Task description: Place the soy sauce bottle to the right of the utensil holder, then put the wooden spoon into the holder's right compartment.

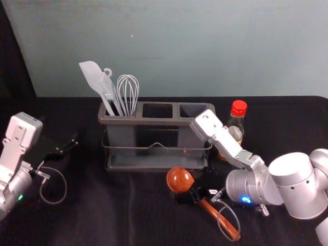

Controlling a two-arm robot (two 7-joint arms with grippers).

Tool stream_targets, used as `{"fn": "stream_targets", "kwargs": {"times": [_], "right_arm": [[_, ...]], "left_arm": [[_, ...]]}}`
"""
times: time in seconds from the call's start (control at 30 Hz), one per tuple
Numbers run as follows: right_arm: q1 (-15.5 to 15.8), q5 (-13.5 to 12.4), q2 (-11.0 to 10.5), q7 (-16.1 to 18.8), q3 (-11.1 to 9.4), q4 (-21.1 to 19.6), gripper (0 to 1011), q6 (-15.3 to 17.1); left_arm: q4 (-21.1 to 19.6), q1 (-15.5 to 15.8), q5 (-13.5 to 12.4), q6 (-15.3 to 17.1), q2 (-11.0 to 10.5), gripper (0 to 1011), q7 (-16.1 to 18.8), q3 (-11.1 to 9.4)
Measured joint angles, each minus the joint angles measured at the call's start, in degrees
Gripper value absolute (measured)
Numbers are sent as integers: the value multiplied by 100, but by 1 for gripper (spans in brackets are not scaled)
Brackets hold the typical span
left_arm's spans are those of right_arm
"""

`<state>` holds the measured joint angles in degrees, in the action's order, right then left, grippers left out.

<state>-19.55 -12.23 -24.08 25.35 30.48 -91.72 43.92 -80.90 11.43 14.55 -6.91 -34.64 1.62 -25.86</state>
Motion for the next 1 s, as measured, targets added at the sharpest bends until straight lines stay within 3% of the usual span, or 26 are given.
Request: {"fn": "stream_targets", "kwargs": {"times": [1.0], "right_arm": [[89, 260, 238, 30, -101, 197, 1004, -128]], "left_arm": [[0, 0, 0, 0, 0, 1011, 0, 0]]}}
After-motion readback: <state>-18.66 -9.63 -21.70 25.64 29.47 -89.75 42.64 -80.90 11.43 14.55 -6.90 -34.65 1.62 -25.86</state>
